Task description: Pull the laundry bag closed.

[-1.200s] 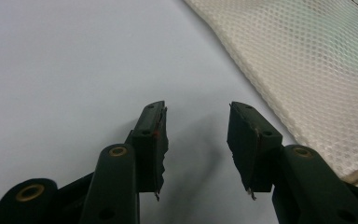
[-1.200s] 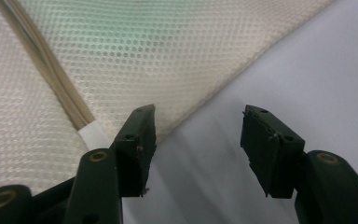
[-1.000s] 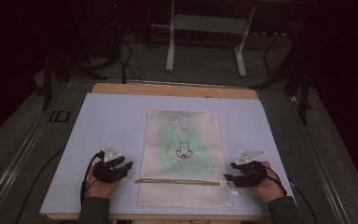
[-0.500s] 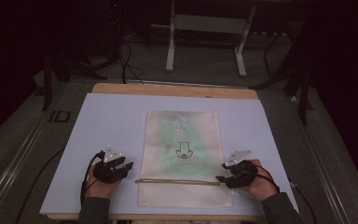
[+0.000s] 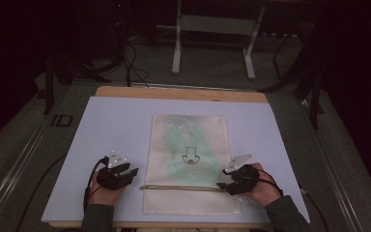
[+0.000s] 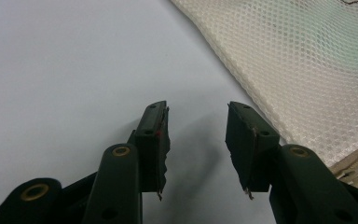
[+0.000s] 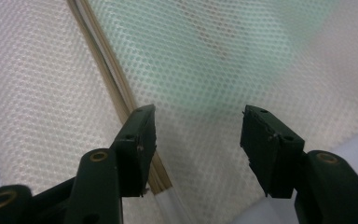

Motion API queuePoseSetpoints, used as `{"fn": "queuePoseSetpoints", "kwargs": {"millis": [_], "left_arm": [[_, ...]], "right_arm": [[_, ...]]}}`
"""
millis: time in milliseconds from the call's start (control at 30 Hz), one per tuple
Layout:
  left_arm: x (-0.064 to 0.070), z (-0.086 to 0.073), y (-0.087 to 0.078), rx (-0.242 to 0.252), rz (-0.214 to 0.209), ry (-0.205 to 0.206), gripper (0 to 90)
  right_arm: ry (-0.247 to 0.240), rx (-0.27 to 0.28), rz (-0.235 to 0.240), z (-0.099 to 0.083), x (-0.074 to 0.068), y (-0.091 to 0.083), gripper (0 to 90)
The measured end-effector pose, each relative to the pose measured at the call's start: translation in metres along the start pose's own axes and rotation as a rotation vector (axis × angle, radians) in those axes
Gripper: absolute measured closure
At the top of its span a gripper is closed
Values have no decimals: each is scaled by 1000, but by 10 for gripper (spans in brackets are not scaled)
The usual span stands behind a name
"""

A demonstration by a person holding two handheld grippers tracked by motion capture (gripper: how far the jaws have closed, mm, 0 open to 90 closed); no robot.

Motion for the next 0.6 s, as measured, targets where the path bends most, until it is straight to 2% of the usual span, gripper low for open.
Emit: {"fn": "queuePoseSetpoints", "kwargs": {"millis": [600], "left_arm": [[2,0,0,2,-12,1,588]], "right_arm": [[-43,-15,33,15,-14,9,436]]}}
Point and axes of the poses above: each handheld gripper's, and its own axes: y roughly forward along the jaws, z roughly out of its top, x roughly to its right, the point moved 6 cm from there along y, roughly forward along the jaws, and after that the axes turned 10 degrees about y, right-handed, at the moved point
